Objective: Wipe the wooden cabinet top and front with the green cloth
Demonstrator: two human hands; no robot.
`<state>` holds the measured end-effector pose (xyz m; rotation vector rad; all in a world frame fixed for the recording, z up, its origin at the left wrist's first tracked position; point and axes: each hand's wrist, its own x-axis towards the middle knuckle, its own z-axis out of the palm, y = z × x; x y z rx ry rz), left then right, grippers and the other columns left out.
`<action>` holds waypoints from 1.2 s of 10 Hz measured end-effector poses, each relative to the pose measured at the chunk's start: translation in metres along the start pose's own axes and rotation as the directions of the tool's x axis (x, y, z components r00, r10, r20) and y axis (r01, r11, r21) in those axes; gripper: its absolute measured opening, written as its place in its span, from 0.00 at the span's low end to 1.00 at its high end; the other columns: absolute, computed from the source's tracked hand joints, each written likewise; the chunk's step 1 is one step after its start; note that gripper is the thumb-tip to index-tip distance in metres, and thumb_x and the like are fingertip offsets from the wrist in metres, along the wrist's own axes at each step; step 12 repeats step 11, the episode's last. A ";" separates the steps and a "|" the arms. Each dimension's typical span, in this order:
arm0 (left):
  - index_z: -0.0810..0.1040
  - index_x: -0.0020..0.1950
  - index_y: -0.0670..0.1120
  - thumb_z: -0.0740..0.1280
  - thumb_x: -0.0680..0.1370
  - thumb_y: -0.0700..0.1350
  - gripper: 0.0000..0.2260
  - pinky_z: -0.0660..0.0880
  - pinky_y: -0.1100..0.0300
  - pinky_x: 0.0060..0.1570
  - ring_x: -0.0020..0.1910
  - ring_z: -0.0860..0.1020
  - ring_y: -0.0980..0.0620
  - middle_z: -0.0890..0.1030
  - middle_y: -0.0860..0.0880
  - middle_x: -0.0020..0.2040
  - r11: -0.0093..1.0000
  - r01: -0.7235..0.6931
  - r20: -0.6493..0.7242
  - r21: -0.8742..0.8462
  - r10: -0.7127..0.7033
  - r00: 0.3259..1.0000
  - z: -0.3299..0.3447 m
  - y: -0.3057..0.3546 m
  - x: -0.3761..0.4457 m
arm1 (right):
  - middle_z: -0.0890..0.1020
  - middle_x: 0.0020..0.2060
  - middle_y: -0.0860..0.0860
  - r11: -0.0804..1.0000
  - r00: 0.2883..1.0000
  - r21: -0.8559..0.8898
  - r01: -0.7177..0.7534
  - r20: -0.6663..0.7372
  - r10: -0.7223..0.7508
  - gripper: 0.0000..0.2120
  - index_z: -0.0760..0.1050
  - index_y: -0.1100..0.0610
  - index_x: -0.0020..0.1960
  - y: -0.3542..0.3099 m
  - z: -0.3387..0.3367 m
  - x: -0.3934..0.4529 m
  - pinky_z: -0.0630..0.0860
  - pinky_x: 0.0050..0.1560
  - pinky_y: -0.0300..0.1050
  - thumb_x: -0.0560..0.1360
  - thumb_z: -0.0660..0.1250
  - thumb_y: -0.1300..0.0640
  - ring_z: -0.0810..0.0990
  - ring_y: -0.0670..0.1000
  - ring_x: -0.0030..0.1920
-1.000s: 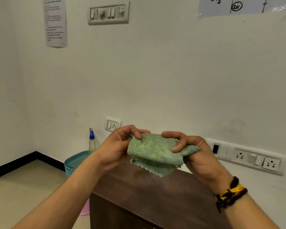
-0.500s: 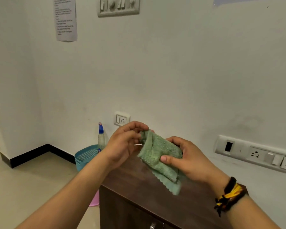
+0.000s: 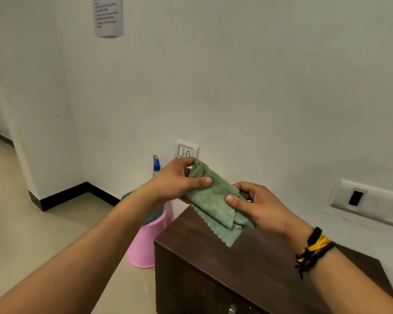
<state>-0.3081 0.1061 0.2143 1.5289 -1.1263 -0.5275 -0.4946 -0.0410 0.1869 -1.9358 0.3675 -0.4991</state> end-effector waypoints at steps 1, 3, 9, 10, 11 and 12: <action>0.80 0.56 0.44 0.77 0.73 0.44 0.13 0.80 0.55 0.35 0.40 0.84 0.49 0.85 0.42 0.47 0.987 0.163 -0.094 -0.008 -0.163 0.982 -0.030 -0.027 0.007 | 0.84 0.44 0.56 0.994 0.994 0.012 -0.107 -0.018 0.107 0.10 0.78 0.59 0.58 0.015 0.016 0.025 0.82 0.38 0.46 0.78 0.70 0.57 0.84 0.50 0.41; 0.80 0.56 0.43 0.75 0.75 0.42 0.12 0.79 0.59 0.27 0.38 0.81 0.50 0.81 0.44 0.45 0.931 0.362 -0.328 -0.042 -0.355 0.875 -0.091 -0.087 0.022 | 0.84 0.52 0.57 0.980 0.980 0.015 -0.199 -0.022 0.200 0.07 0.76 0.57 0.57 0.043 0.059 0.066 0.79 0.36 0.45 0.79 0.68 0.59 0.86 0.50 0.41; 0.75 0.43 0.49 0.54 0.82 0.61 0.20 0.68 0.45 0.57 0.43 0.79 0.47 0.79 0.50 0.39 0.244 0.252 -0.227 0.936 -0.127 0.966 -0.116 -0.323 0.126 | 0.83 0.48 0.48 0.968 0.986 -0.188 -0.165 -0.038 0.161 0.08 0.78 0.48 0.56 0.103 0.133 0.155 0.80 0.47 0.44 0.79 0.68 0.48 0.83 0.48 0.49; 0.77 0.42 0.48 0.53 0.83 0.56 0.20 0.70 0.48 0.54 0.40 0.79 0.46 0.80 0.49 0.37 0.348 0.156 -0.213 0.924 0.132 0.968 -0.102 -0.311 0.126 | 0.85 0.48 0.50 0.960 0.957 -0.055 -0.276 -0.108 0.269 0.08 0.78 0.48 0.55 0.107 0.131 0.167 0.78 0.48 0.47 0.79 0.67 0.47 0.84 0.51 0.50; 0.79 0.54 0.49 0.53 0.83 0.58 0.19 0.71 0.47 0.55 0.50 0.80 0.44 0.83 0.48 0.50 0.486 0.119 -0.248 0.866 0.210 0.946 -0.092 -0.288 0.131 | 0.81 0.56 0.47 0.944 0.931 -0.120 -0.307 -0.241 0.273 0.14 0.75 0.49 0.63 0.102 0.120 0.178 0.78 0.59 0.50 0.79 0.66 0.46 0.80 0.47 0.56; 0.79 0.54 0.49 0.53 0.83 0.58 0.19 0.71 0.47 0.55 0.50 0.80 0.44 0.83 0.48 0.50 0.486 0.119 -0.248 0.866 0.210 0.946 -0.092 -0.288 0.131 | 0.81 0.56 0.47 0.944 0.931 -0.120 -0.307 -0.241 0.273 0.14 0.75 0.49 0.63 0.102 0.120 0.178 0.78 0.59 0.50 0.79 0.66 0.46 0.80 0.47 0.56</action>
